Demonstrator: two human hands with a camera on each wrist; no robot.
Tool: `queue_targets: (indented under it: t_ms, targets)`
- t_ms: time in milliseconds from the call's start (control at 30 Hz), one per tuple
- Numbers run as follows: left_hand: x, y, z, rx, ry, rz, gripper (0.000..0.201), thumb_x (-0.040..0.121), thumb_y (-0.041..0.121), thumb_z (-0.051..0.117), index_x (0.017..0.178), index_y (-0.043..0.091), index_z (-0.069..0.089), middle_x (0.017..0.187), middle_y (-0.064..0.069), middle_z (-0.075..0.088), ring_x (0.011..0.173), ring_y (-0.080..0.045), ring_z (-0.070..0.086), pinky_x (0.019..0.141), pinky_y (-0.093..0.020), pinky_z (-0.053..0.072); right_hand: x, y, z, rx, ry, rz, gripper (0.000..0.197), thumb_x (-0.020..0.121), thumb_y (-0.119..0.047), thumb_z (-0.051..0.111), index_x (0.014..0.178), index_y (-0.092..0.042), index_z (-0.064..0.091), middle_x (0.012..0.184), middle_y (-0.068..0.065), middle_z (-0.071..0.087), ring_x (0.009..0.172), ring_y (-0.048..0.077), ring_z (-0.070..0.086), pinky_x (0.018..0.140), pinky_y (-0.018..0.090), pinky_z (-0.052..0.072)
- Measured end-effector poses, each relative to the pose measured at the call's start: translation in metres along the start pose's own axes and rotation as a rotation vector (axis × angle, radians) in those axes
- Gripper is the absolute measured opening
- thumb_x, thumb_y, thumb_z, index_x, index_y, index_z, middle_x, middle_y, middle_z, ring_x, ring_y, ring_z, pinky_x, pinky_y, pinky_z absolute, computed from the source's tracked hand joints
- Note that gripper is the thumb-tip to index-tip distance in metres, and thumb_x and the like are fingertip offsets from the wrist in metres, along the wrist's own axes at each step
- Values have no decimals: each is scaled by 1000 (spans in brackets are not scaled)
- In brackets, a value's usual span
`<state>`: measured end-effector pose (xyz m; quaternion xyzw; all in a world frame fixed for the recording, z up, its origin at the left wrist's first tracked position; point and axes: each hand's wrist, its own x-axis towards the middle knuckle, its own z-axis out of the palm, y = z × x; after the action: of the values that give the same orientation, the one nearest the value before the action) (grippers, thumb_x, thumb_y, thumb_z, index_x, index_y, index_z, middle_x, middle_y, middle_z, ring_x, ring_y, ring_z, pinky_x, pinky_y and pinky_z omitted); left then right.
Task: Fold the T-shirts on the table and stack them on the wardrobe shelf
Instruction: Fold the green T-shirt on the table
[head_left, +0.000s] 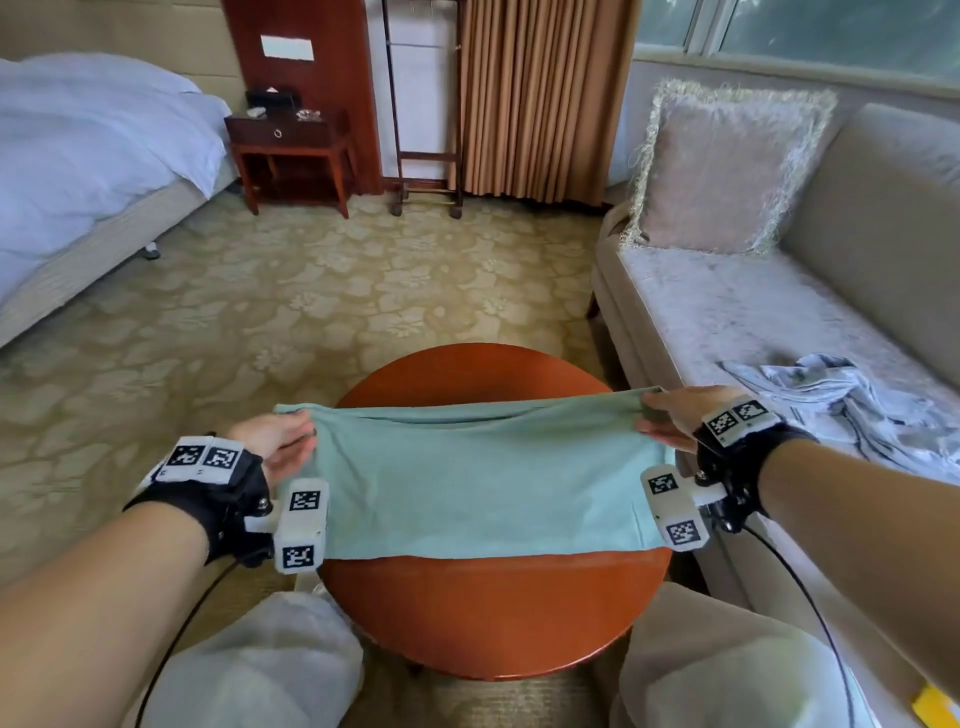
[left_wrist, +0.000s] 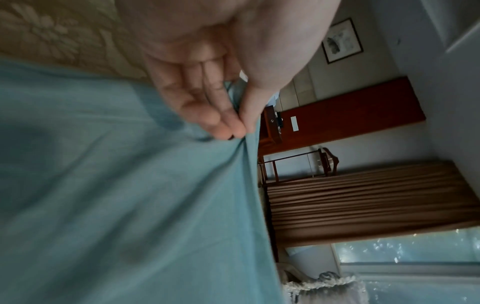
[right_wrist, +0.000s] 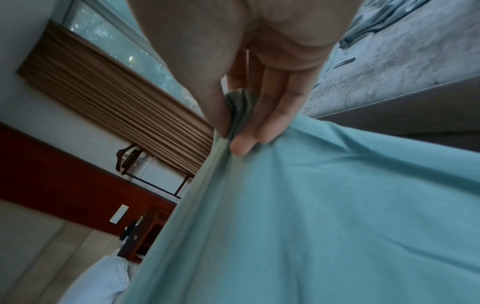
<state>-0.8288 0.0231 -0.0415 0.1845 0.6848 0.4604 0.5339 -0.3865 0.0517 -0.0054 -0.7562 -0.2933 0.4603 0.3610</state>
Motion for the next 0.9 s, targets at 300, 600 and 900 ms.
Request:
queue_targets:
  t_ms: [300, 600, 900]
  targets:
    - [75, -7, 7, 386, 172, 80, 48, 90, 46, 63, 64, 13, 40, 56, -4, 34, 33, -13, 30, 40, -19, 20, 73, 7, 33, -309, 216, -90, 27, 76, -32, 79, 67, -10, 66, 53, 7, 63, 54, 23, 64, 54, 31, 55]
    - [111, -23, 11, 404, 134, 21, 46, 90, 55, 58, 70, 15, 48, 57, -1, 44, 40, -14, 33, 41, -20, 24, 102, 27, 50, -283, 76, -2, 31, 86, -30, 71, 98, -1, 68, 52, 0, 66, 59, 15, 63, 72, 27, 56]
    - [97, -17, 6, 261, 82, 190, 34, 77, 21, 81, 104, 16, 62, 87, -7, 69, 57, -12, 60, 45, -22, 41, 60, 18, 53, -419, 194, 41, 43, 52, -27, 77, 90, -8, 70, 73, 12, 70, 68, 27, 68, 77, 46, 57]
